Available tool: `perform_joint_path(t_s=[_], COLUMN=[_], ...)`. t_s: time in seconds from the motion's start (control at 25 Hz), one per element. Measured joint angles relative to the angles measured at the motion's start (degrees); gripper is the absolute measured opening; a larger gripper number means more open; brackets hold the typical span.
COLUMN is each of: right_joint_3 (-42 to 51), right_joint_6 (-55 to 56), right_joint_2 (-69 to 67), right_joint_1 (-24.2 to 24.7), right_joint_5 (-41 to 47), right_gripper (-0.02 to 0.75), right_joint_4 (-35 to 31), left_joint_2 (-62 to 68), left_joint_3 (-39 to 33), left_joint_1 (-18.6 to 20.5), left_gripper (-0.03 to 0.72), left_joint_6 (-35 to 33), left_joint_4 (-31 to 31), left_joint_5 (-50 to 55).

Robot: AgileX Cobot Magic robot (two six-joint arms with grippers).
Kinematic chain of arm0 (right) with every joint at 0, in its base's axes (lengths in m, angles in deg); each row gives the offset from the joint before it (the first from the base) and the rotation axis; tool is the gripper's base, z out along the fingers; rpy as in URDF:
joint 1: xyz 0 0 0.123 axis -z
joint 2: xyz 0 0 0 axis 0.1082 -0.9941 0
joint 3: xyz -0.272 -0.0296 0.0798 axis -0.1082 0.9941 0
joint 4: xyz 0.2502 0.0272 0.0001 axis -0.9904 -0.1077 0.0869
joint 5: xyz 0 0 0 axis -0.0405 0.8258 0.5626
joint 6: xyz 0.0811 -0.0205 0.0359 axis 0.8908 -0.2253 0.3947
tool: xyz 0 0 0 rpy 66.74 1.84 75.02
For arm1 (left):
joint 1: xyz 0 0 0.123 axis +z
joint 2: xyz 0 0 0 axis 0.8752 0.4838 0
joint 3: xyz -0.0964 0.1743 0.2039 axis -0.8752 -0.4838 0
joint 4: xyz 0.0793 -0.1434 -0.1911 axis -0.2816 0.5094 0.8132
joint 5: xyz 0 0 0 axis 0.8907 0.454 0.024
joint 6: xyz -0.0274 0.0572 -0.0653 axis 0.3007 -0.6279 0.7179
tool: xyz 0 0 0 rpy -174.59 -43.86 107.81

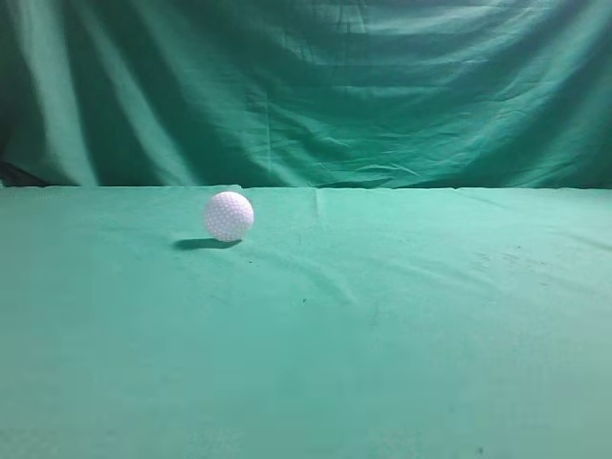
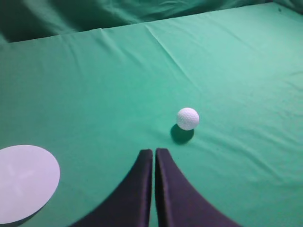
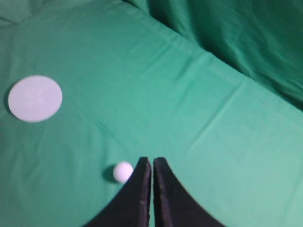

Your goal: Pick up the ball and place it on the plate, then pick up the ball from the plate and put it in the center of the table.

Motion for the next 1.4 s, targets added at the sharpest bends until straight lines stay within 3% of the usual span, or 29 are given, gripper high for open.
perform_joint_path(t_s=[0.36, 0.84, 1.12, 1.4], right_joint_3=[30.66, 75.00, 92.22, 100.32], right_joint_6=[4.74, 11.77, 17.88, 19.14], right_joint_2=[24.21, 61.88, 80.29, 88.08], right_joint_1=[0.00, 0.00, 0.00, 0.00], right_joint_5=[-0.79, -22.74, -32.67, -37.65], right_gripper=[0.000, 0.000, 0.000, 0.000], right_joint_4=[6.14, 6.52, 6.41, 6.41], left_joint_2=[0.00, -11.07, -12.24, -12.24], left_joint_3=[-0.12, -7.94, -7.94, -7.97], left_joint_1=[0.00, 0.00, 0.00, 0.00], left_gripper=[0.000, 0.000, 0.000, 0.000], left_joint_6=[-0.36, -0.86, -0.90, -0.80], left_joint_4=[-1.31, 0.33, -1.22, -1.25], left_joint_5=[8.41, 2.58, -0.17, -5.38])
